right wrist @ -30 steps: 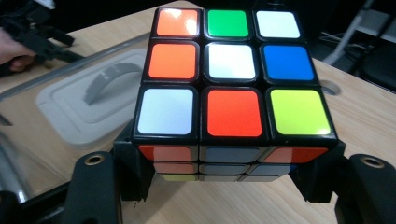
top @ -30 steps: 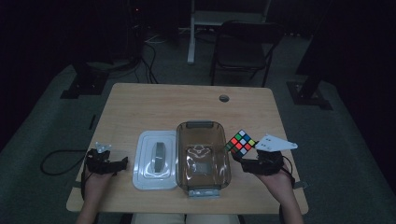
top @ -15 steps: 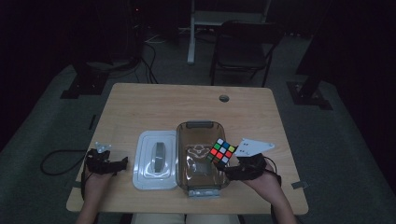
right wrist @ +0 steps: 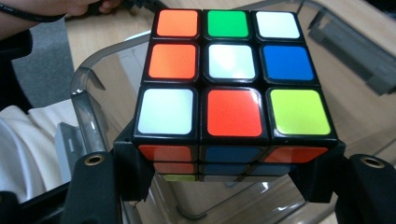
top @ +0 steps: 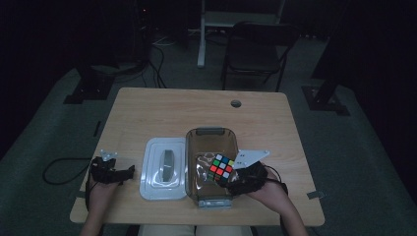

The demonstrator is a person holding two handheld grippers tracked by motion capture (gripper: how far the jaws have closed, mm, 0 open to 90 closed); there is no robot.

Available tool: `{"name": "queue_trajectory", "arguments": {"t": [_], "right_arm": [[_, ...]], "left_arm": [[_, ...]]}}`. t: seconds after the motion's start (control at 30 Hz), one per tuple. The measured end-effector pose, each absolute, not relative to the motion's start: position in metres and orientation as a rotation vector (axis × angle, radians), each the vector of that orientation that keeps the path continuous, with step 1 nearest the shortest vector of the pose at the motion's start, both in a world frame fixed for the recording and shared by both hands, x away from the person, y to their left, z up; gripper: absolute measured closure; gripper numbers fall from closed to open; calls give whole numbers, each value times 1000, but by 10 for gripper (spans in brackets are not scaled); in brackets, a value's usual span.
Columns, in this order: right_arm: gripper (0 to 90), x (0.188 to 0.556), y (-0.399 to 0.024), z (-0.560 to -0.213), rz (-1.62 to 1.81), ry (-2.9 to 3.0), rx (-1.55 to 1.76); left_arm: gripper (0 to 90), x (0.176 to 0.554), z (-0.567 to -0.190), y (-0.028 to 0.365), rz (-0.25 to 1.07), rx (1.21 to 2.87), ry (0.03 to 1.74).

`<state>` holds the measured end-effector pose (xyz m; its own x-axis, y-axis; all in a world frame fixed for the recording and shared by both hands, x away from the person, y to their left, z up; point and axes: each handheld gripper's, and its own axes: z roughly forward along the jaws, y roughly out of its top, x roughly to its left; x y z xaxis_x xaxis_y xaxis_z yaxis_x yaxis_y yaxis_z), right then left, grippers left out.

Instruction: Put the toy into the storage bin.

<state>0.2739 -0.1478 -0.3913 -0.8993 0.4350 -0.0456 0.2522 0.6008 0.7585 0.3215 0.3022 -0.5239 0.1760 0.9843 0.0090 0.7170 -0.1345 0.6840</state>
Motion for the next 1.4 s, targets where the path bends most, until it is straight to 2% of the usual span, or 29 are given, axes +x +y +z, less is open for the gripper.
{"name": "queue_trajectory", "arguments": {"t": [1.4], "right_arm": [[338,305,-93,-406,699,2932,327]], "left_arm": [[6,322,-524,302,641,1918,1590]]}}
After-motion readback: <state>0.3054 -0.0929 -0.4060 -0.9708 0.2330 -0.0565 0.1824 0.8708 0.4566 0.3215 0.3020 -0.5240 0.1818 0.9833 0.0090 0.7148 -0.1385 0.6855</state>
